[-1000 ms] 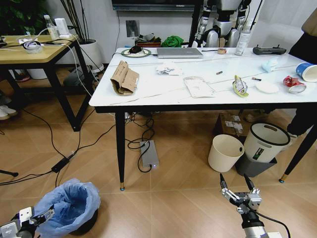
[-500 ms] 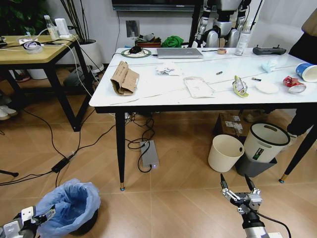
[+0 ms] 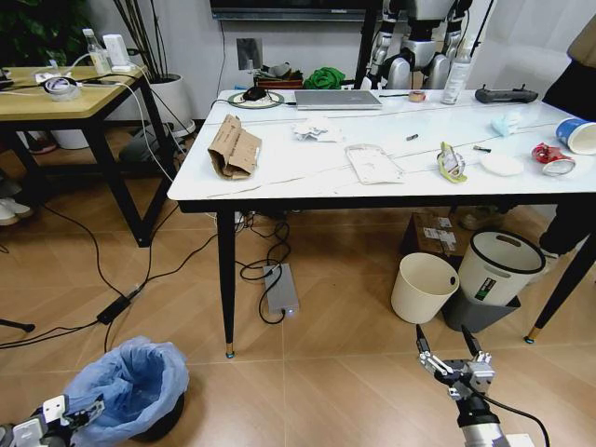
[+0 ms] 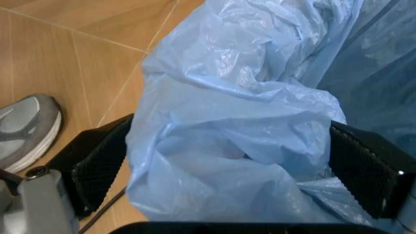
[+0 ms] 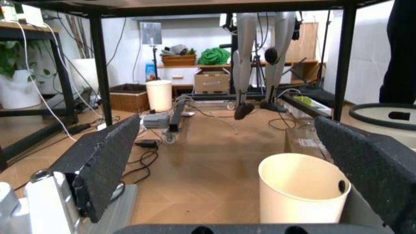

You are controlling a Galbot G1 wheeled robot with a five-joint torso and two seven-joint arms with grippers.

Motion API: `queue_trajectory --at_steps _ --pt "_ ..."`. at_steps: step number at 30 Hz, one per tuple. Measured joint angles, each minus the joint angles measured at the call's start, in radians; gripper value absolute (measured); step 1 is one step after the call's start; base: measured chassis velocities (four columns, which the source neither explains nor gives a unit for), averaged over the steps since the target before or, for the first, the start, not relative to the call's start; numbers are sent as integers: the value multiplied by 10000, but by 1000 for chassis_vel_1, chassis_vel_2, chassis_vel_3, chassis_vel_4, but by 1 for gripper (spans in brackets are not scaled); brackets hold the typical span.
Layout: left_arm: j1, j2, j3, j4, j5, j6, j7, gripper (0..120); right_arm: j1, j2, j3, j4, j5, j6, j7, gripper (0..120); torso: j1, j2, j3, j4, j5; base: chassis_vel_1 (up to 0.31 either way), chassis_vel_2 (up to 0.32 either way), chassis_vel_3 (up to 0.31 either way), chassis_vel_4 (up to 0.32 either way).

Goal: Pick up the trash bin and place the trash from the table into it.

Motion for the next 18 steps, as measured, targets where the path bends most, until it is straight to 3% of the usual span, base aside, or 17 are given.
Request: queue_trajectory --at_steps 18 --pt "-274 -191 99 313 81 -160 -26 100 -3 35 6 -25 -17 13 5 100 2 5 3 0 -1 0 0 0 0"
